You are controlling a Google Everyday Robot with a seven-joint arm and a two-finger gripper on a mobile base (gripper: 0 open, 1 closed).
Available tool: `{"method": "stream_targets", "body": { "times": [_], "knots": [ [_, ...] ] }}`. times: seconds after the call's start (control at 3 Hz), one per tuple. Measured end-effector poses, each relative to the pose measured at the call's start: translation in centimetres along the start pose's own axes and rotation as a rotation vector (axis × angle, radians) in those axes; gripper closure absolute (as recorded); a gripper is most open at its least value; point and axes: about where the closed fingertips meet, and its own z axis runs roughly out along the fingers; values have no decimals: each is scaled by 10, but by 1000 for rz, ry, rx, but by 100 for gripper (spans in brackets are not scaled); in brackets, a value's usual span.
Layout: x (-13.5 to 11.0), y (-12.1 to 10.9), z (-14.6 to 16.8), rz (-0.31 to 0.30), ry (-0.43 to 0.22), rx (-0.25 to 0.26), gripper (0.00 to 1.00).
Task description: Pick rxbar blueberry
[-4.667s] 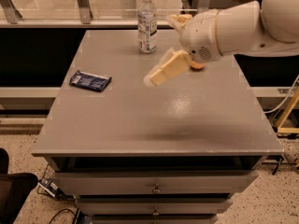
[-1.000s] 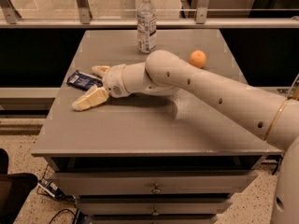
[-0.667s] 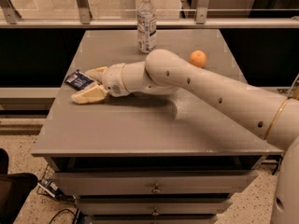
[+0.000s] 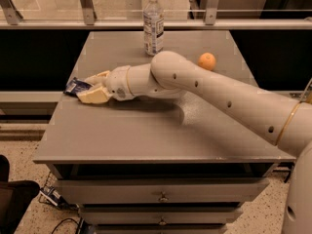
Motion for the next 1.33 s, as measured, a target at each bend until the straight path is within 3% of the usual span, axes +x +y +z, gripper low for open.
{"method": "stream_targets", "body": {
  "times": [1.33],
  "knots": [
    [0, 0, 0, 0, 0, 0, 100]
  ]
}}
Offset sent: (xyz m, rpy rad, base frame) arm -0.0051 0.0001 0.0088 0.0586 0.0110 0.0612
